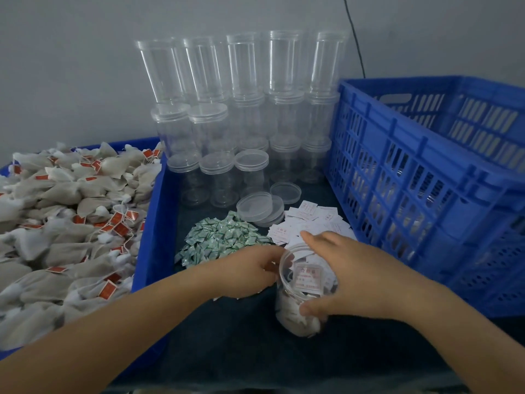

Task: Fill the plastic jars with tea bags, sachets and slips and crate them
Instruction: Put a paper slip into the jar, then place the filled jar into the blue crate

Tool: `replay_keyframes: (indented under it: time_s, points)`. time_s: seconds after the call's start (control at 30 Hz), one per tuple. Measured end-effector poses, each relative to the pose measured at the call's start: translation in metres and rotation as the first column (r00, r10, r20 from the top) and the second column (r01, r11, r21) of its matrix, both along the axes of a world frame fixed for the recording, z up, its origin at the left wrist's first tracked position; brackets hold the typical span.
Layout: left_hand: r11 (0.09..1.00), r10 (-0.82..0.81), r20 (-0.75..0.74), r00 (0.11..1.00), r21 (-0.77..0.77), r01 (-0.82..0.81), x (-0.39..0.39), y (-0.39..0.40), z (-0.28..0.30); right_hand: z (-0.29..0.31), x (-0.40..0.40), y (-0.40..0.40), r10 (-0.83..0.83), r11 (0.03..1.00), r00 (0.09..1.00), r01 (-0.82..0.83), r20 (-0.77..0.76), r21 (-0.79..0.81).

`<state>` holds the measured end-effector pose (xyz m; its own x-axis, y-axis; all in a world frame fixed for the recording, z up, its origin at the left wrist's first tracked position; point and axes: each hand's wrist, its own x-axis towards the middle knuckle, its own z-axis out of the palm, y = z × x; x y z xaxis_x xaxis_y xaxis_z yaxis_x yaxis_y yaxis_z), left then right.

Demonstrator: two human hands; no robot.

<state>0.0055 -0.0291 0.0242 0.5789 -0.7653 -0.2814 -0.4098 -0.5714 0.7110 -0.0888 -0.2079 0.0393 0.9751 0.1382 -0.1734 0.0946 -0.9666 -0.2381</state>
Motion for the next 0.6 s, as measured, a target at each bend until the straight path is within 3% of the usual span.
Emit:
replay_keyframes:
  time_s: [0.1, 0.23, 0.4, 0.6]
  points:
    - [1.0, 0.016, -0.034, 0.999, -0.026, -0.017, 0.0, 0.002, -0.005, 0.027, 0.007, 0.016, 0.088, 0.953, 0.994, -0.104, -0.07, -0.283]
    - [0.996, 0.048, -0.11, 0.993, -0.069, -0.056, 0.0, 0.005, -0.009, 0.048, 0.019, 0.034, 0.138, 0.896, 0.972, -0.203, -0.188, -0.394]
    - [0.972, 0.067, -0.195, 0.978, -0.208, -0.108, -0.009, 0.0, -0.008, 0.091, 0.028, 0.025, 0.139, 0.895, 0.963, -0.221, -0.23, -0.388]
    - [0.917, 0.153, -0.145, 0.978, -0.348, -0.195, -0.005, -0.048, 0.009, 0.19, 0.02, -0.02, -0.072, 0.958, 0.993, 0.043, -0.094, -0.282]
